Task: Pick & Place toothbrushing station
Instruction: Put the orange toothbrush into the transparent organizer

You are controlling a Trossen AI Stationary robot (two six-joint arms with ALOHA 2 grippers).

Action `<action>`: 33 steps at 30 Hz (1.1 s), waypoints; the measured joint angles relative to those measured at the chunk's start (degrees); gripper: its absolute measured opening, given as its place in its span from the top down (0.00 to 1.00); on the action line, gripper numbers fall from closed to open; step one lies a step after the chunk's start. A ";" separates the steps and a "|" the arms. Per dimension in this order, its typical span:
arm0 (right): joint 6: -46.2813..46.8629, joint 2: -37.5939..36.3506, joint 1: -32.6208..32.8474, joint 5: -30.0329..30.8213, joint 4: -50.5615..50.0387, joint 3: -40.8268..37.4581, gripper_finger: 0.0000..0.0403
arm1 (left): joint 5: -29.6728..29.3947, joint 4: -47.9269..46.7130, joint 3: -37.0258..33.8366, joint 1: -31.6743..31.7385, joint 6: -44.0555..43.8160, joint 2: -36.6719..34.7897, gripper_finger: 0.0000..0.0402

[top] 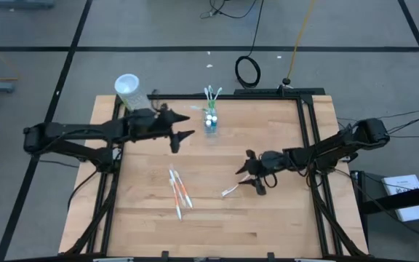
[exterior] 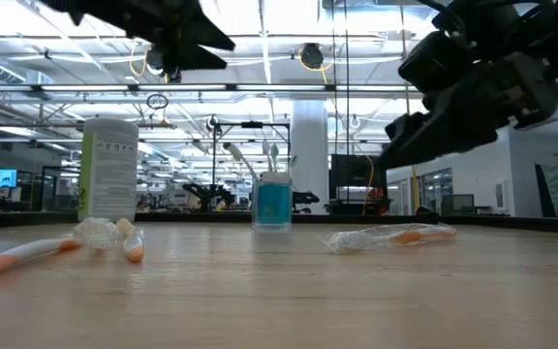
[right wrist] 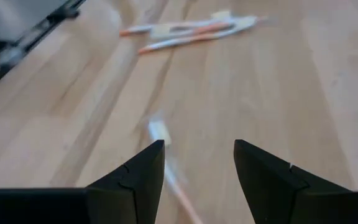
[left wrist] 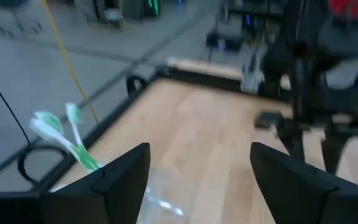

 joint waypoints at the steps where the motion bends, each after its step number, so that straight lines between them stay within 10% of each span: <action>1: 0.00 -0.02 0.75 0.84 -1.48 0.26 0.54 | -0.51 2.07 -1.67 -0.02 -0.14 -1.53 0.29; 9: 1.57 0.00 1.70 6.39 -16.70 0.62 0.54 | -0.68 9.81 -8.11 0.01 -0.13 -8.30 0.29; 23: 0.38 7.07 1.74 7.06 -14.41 0.75 0.55 | -0.70 9.52 -8.18 0.01 0.28 -5.79 0.29; 33: 1.51 6.75 1.74 6.98 -13.73 0.68 0.77 | -0.70 10.45 -8.18 0.01 0.31 -4.83 0.29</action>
